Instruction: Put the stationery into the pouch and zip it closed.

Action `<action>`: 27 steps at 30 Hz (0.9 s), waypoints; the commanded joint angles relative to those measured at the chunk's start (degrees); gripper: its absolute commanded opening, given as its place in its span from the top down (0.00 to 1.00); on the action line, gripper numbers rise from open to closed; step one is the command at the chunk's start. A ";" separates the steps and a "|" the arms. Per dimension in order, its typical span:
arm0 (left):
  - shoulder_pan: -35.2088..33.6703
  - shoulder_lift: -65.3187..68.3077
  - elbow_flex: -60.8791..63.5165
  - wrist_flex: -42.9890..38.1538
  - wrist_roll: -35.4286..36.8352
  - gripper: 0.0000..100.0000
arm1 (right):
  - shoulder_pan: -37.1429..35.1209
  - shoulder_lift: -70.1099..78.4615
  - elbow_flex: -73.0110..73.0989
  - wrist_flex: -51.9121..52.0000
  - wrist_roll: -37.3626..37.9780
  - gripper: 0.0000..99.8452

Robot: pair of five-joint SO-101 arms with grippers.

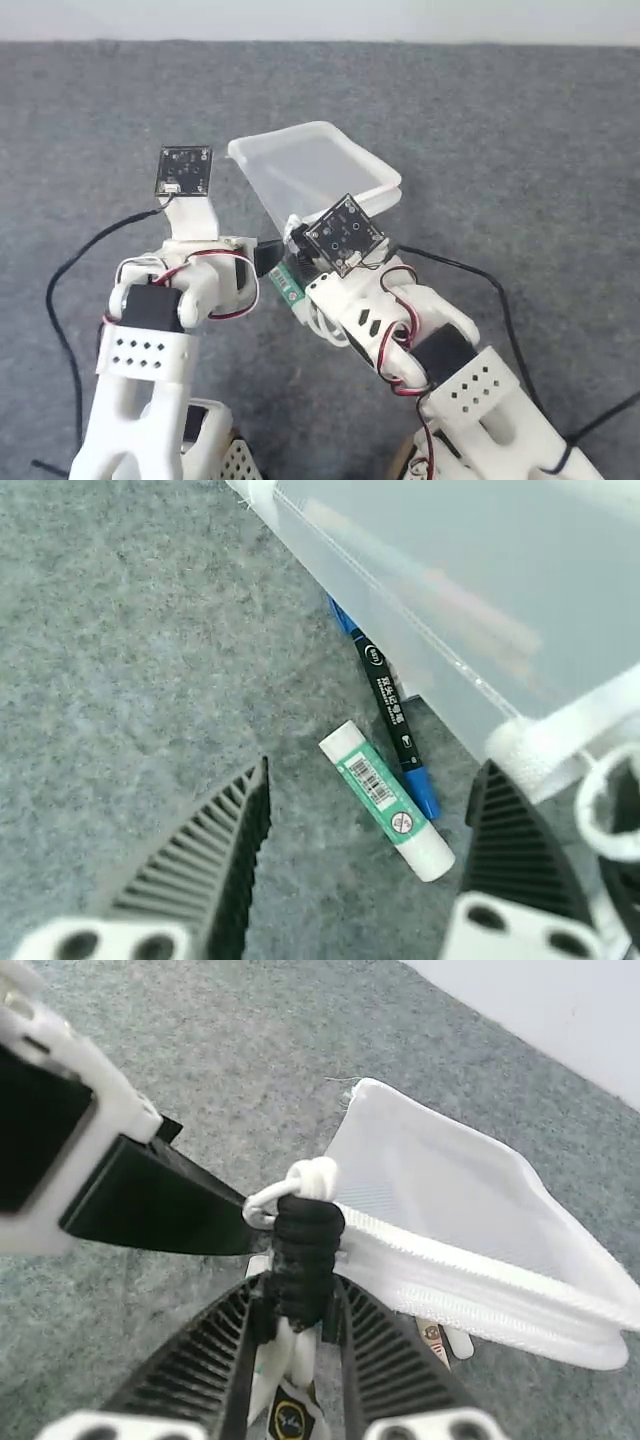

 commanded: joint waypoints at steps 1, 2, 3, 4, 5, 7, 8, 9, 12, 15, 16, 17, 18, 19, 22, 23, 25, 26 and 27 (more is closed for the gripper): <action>0.53 -6.59 -3.65 2.55 -0.62 0.70 | 0.75 -1.98 -0.79 -2.07 -0.62 0.99; 0.53 -8.70 -3.21 2.81 -1.14 0.70 | 0.84 -1.98 -0.79 -2.24 -0.62 0.99; 0.53 -10.64 -2.51 2.81 -1.58 0.70 | 0.84 -1.98 -0.79 -2.24 -0.62 0.99; 0.53 -12.75 -1.27 2.46 -1.76 0.70 | 0.84 -1.98 -0.79 -2.24 -0.62 0.99; 0.53 -14.77 0.22 1.58 -1.76 0.70 | 0.84 -1.98 -0.79 -2.15 -0.62 0.99; 0.44 -17.76 3.12 -0.62 -1.76 0.70 | 0.84 -1.98 -0.79 -2.15 -0.62 0.99; 0.44 -19.08 4.44 -1.76 -1.93 0.70 | 0.84 -1.98 -0.79 -2.07 -0.62 0.99; 0.44 -20.04 5.58 -2.73 -2.02 0.70 | 0.75 -2.15 -0.79 -1.98 -0.62 0.99; 0.26 -20.92 7.60 -4.84 -2.55 0.70 | 0.57 -2.42 -0.79 -1.71 -0.62 0.99; -0.09 -20.92 9.01 -6.51 -3.25 0.70 | 0.57 -2.42 -0.79 -1.71 -0.62 0.99; -0.09 -20.92 9.36 -6.68 -3.25 0.70 | 0.57 -2.42 -0.79 -1.71 -0.62 0.99; 0.00 -20.92 9.54 -6.68 -3.34 0.70 | 0.57 -2.42 -0.79 -1.71 -0.62 0.99; 0.18 -20.92 9.63 -6.59 -3.34 0.70 | 0.57 -2.42 -0.79 -1.71 -0.62 0.99; 0.35 -20.92 9.80 -6.59 -3.34 0.70 | 0.57 -2.42 -0.79 -1.71 -0.62 0.99; 0.44 -20.92 10.77 -6.68 -4.75 0.70 | 0.57 -2.42 -0.79 -1.71 -0.62 0.99; 0.44 -20.92 10.95 -6.68 -4.84 0.70 | 0.57 -2.42 -0.79 -1.71 -0.62 0.99; 0.44 -20.92 11.47 -6.86 -5.01 0.70 | 0.57 -2.42 -0.79 -1.71 -0.62 0.99; 0.44 -20.92 11.91 -7.56 -4.92 0.70 | 0.57 -2.42 -0.79 -1.71 -0.62 0.99; 0.44 -20.92 12.53 -8.53 -4.92 0.70 | 0.57 -2.42 -0.79 -1.71 -0.62 0.99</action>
